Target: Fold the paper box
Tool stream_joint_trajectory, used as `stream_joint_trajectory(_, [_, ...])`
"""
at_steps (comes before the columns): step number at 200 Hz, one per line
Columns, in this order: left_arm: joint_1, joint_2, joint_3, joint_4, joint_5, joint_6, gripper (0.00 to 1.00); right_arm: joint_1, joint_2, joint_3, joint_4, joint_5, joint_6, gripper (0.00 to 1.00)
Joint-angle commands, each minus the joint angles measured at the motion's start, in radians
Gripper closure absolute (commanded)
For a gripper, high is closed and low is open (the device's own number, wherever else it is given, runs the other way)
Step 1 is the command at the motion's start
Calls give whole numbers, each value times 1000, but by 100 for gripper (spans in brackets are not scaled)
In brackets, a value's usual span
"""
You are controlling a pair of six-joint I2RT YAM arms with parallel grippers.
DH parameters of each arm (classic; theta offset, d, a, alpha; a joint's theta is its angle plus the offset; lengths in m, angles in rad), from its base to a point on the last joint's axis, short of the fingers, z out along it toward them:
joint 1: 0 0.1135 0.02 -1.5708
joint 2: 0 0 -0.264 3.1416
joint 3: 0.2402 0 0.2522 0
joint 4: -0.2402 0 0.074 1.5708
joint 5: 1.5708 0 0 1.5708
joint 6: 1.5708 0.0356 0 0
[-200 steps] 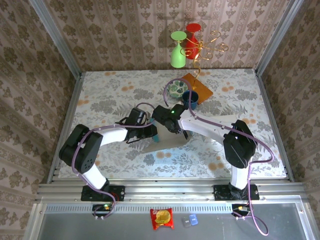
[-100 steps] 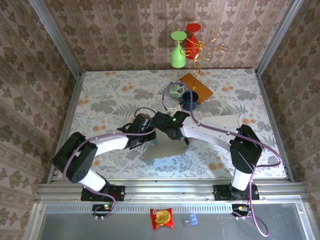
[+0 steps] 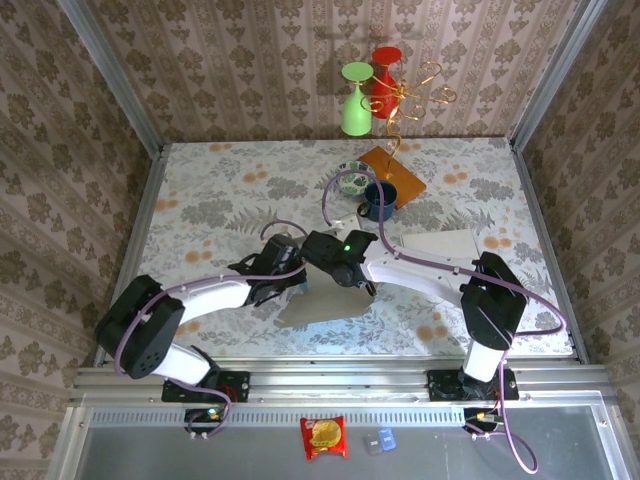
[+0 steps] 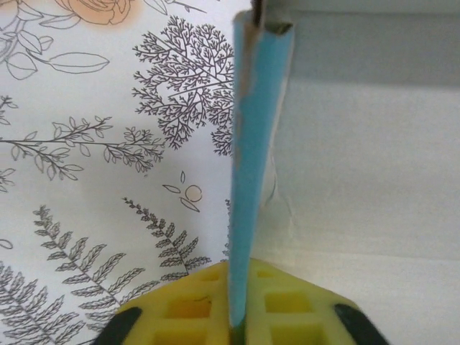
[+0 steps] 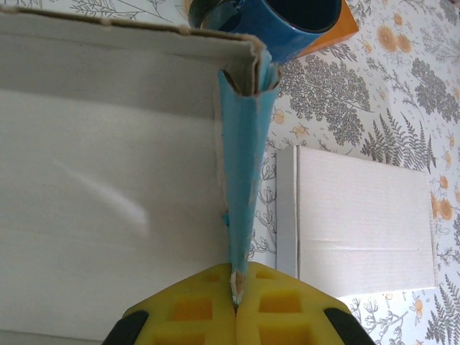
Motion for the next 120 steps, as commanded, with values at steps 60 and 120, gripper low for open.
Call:
stream_joint_trajectory(60, [98, -51, -44, 103, 209, 106, 61, 3, -30, -24, 0, 34, -3, 100])
stream_joint_trajectory(120, [87, -23, -25, 45, 209, 107, 61, -30, -15, -26, 7, -20, -12, 100])
